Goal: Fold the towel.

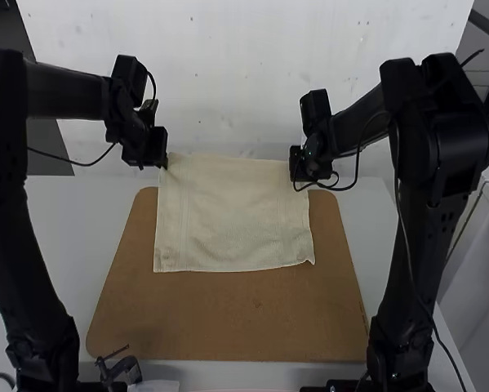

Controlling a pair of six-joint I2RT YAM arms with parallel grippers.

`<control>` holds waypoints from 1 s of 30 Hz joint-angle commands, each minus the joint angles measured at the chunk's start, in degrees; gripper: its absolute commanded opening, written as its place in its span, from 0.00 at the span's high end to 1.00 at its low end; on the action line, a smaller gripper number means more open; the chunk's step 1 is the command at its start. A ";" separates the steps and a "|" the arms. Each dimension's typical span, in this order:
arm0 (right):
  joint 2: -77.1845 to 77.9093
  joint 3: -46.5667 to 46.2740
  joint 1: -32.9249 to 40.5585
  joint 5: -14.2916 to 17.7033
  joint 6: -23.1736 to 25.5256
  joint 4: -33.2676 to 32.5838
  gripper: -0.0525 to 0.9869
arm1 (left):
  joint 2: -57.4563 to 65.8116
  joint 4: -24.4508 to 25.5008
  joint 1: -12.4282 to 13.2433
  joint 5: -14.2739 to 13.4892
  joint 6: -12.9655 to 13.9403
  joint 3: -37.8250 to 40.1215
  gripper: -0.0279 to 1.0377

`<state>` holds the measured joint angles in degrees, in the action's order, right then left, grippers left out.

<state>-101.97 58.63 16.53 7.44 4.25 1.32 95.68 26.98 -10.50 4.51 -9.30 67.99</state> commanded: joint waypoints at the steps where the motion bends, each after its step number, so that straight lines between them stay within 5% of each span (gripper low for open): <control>1: 3.45 -2.03 -0.54 -0.32 -2.14 -0.88 0.93 | -2.95 -0.44 0.04 -0.03 -0.02 -3.91 0.96; 14: 15.66 -12.31 0.96 -2.78 -5.04 -7.91 0.93 | -14.29 0.09 -1.36 -0.03 0.95 -17.10 0.96; 30: 24.37 -19.87 2.63 -2.87 -5.13 -11.25 0.93 | -29.59 8.00 -8.31 -2.23 0.34 -25.89 0.96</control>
<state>-80.47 38.98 18.46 4.34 -0.51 -9.85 68.69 34.92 -17.69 4.14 -9.06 43.03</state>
